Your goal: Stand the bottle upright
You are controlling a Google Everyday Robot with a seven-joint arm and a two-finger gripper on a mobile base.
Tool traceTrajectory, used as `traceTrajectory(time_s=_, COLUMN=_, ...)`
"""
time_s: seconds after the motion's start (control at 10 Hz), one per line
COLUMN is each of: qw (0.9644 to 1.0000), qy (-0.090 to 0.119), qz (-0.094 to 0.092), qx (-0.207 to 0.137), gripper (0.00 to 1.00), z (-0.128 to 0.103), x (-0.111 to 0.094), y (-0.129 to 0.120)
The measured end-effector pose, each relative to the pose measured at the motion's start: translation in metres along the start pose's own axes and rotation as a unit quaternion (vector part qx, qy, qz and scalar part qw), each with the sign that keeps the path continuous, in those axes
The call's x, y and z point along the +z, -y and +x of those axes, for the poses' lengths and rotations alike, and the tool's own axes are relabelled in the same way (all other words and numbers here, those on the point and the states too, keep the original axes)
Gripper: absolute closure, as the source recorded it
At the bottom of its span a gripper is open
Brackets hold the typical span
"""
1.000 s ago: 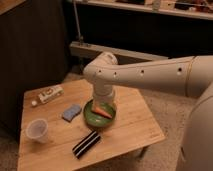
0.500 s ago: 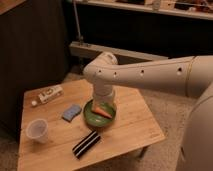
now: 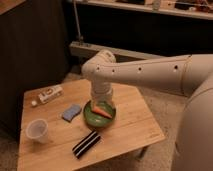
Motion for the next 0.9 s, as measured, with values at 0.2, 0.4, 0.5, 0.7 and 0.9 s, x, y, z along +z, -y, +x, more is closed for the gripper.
traceTrajectory(time_s=0.2, qw=1.0000, qy=0.000, qz=0.000, qx=-0.003, gripper=0.35, z=0.000, x=0.000, y=-0.003)
traceTrajectory(time_s=0.4, qw=1.0000, qy=0.001, qz=0.000, qx=-0.002, gripper=0.35, z=0.000, x=0.000, y=-0.002)
traceTrajectory(time_s=0.5, qw=1.0000, qy=0.001, qz=0.000, qx=-0.003, gripper=0.35, z=0.000, x=0.000, y=-0.002)
traceTrajectory(time_s=0.7, qw=1.0000, qy=0.001, qz=-0.005, qx=-0.002, gripper=0.35, z=-0.004, x=-0.002, y=-0.005)
traceTrajectory(time_s=0.9, qw=0.9997, qy=-0.007, qz=-0.023, qx=0.009, gripper=0.35, z=-0.023, x=-0.011, y=-0.017)
